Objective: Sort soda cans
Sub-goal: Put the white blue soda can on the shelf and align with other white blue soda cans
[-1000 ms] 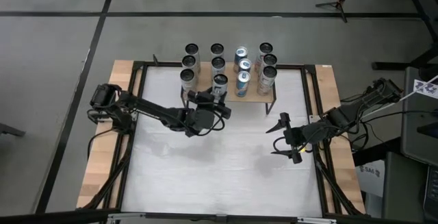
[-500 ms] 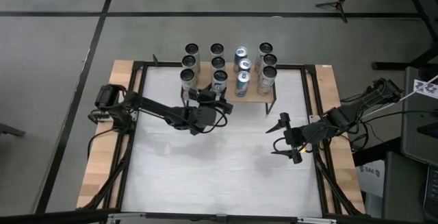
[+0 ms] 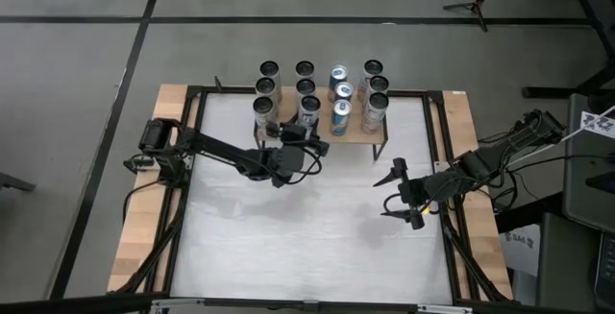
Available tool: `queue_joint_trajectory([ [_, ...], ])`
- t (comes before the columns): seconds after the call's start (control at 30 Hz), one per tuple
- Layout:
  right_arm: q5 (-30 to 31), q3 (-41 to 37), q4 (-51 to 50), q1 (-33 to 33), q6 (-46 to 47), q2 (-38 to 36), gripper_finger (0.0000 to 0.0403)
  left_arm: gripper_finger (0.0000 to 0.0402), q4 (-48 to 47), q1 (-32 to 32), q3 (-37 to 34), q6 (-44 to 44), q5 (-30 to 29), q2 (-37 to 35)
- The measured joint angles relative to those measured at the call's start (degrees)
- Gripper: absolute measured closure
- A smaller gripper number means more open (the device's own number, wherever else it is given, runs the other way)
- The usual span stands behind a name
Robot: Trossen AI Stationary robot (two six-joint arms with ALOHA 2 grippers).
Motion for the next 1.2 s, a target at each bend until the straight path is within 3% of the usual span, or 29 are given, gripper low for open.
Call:
queue_joint_trajectory([
  [0.43, -0.11, 0.00, -0.04, 0.00, -0.48, 0.00, 0.0040, 0.0118, -0.35, 0.32, -0.05, -0.02, 4.07, 0.00],
  [1.2, -0.15, 0.02, -0.24, 0.00, -0.46, 0.00, 0.0040, 0.0119, -0.36, 1.41, -0.11, -0.37, 2.56, 0.04],
])
